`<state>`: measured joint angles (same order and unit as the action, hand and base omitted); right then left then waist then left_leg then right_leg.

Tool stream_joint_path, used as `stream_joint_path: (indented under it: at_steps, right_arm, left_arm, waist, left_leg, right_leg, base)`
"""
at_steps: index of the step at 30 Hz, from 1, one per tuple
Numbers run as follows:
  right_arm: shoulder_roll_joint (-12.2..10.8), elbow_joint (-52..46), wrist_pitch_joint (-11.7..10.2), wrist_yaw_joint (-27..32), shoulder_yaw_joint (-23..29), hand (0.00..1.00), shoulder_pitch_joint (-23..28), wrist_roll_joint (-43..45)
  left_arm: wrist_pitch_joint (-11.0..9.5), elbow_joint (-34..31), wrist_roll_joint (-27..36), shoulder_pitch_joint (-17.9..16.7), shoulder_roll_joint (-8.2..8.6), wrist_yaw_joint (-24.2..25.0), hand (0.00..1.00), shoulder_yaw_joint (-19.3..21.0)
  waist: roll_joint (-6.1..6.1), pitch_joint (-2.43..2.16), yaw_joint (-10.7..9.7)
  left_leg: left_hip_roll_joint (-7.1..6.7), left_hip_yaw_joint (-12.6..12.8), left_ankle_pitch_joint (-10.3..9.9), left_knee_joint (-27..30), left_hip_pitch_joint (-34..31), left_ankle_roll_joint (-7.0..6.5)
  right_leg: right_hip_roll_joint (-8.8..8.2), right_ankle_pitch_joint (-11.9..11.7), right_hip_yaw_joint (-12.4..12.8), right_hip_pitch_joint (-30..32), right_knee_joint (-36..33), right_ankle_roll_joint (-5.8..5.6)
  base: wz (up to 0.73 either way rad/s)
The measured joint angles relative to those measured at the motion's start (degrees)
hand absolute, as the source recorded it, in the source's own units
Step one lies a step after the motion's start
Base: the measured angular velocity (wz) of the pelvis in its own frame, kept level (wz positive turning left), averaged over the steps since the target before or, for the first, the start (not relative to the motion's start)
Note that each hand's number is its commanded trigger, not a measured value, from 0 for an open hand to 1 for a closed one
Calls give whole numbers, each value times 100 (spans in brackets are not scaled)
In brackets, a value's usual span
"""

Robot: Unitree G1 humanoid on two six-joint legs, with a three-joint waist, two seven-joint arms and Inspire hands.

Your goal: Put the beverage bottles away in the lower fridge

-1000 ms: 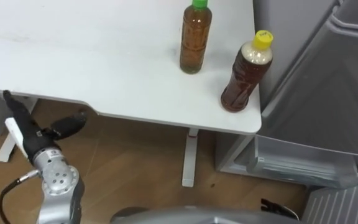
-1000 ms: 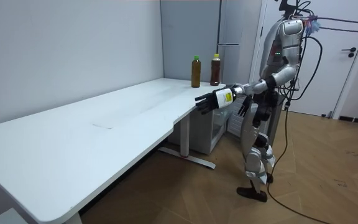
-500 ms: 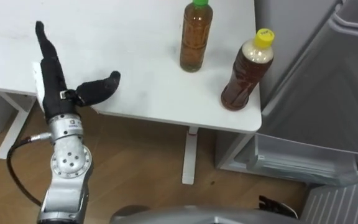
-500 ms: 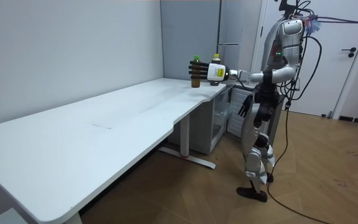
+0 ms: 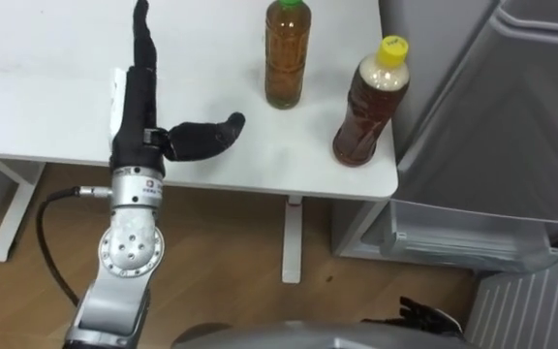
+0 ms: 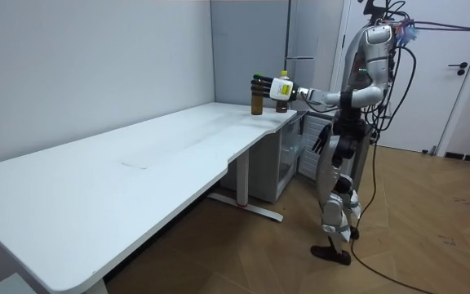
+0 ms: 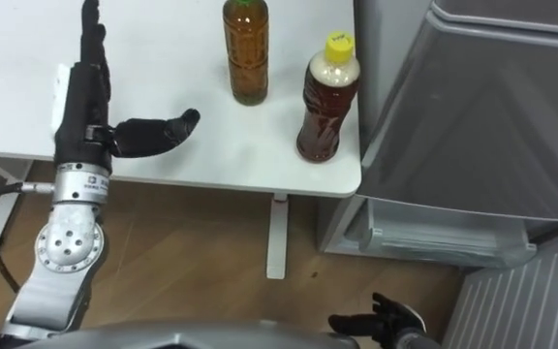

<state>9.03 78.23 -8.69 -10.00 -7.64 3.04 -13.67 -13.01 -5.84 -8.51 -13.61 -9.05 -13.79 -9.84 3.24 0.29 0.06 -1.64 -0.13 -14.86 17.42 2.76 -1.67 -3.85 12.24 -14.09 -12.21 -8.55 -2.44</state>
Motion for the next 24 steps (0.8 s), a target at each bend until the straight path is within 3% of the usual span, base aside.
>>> stream_joint_path:
  at_steps: [10,24]
  right_arm:
    - [-17,0,5,2,-15,0,-16,10]
    - [-31,16,7,-1,-18,0,-58,18]
  left_arm:
    - [0,-1,3,2,-9,509,0,-65]
    - [1,-1,-1,3,-37,732,0,-138]
  waist:
    - [8,15,-7]
    - [-5,9,-24]
  left_leg:
    - [9,46,0,16,-45,0]
    - [11,102,7,27,-109,-4]
  right_leg:
    - [1,0,9,38,1,0]
    - [0,0,66,118,-5,0]
  base:
    - [-2]
    - [-1]
